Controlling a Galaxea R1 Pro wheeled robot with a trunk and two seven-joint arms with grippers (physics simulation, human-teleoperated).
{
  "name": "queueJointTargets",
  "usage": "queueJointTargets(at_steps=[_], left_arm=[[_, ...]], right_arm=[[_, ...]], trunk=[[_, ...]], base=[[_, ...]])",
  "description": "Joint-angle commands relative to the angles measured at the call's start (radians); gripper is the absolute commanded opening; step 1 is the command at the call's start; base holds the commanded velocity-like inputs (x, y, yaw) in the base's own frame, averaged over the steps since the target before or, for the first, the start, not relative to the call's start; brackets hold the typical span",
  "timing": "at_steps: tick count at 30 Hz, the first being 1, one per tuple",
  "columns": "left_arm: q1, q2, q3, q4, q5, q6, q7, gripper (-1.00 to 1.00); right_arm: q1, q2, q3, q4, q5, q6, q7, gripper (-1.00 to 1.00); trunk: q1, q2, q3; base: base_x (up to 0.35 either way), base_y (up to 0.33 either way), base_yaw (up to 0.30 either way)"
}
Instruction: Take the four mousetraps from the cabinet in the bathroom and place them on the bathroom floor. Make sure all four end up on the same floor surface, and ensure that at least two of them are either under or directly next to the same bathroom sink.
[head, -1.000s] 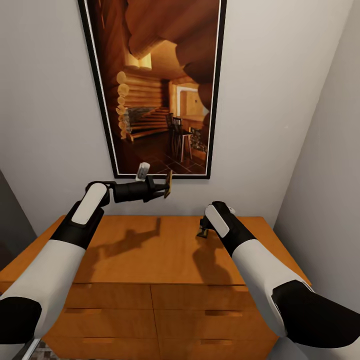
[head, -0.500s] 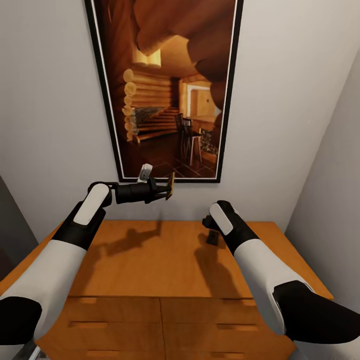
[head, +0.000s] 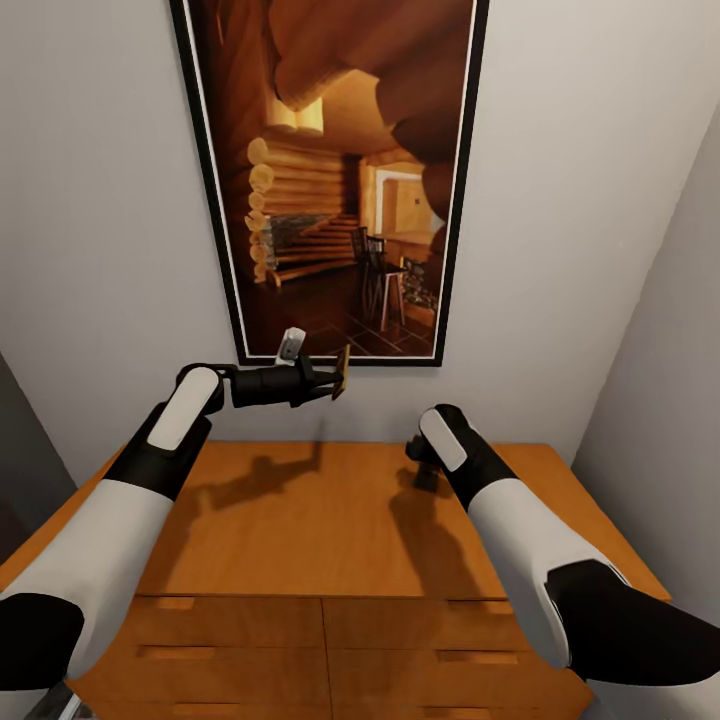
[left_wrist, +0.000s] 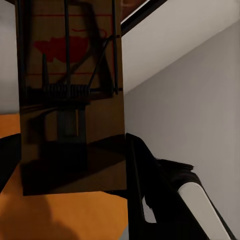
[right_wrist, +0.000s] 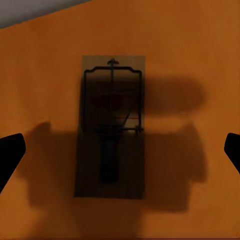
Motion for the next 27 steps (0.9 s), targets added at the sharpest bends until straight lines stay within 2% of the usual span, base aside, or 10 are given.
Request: queueJointTargets(at_steps=[1,11,21,27], left_arm=[[-0.001,0.001,-0.002,0.000,-0.007,0.001,-0.007,-1.00],[-0.001,0.001,-0.048,0.000,-0.007,0.001,-0.049,-1.00],[-0.001,0.000,-0.057,0.000,-0.005,0.002,-0.063,-1.00],[-0.001,0.000,-0.058,0.000,0.018,0.003,-0.064,-1.00]], right_arm=[[-0.001,-0.001,0.005,0.004,-0.011,0.002,-0.010,1.00],[-0.010,-0.001,0.003,0.035,-0.012,0.005,-0.012,1.00],[-0.013,-0.001,0.003,0.038,-0.012,0.005,-0.015,1.00],[-0.013,-0.001,0.003,0.040,-0.012,0.004,-0.016,1.00]], trunk=[[0.000,-0.001,-0.001],[0.000,-0.001,-0.001],[0.000,-0.001,-0.001],[0.000,-0.001,-0.001]], base=[[0.001,0.001,0.000],[0.000,0.000,0.000],[0.000,0.000,0.000],[0.000,0.000,0.000]])
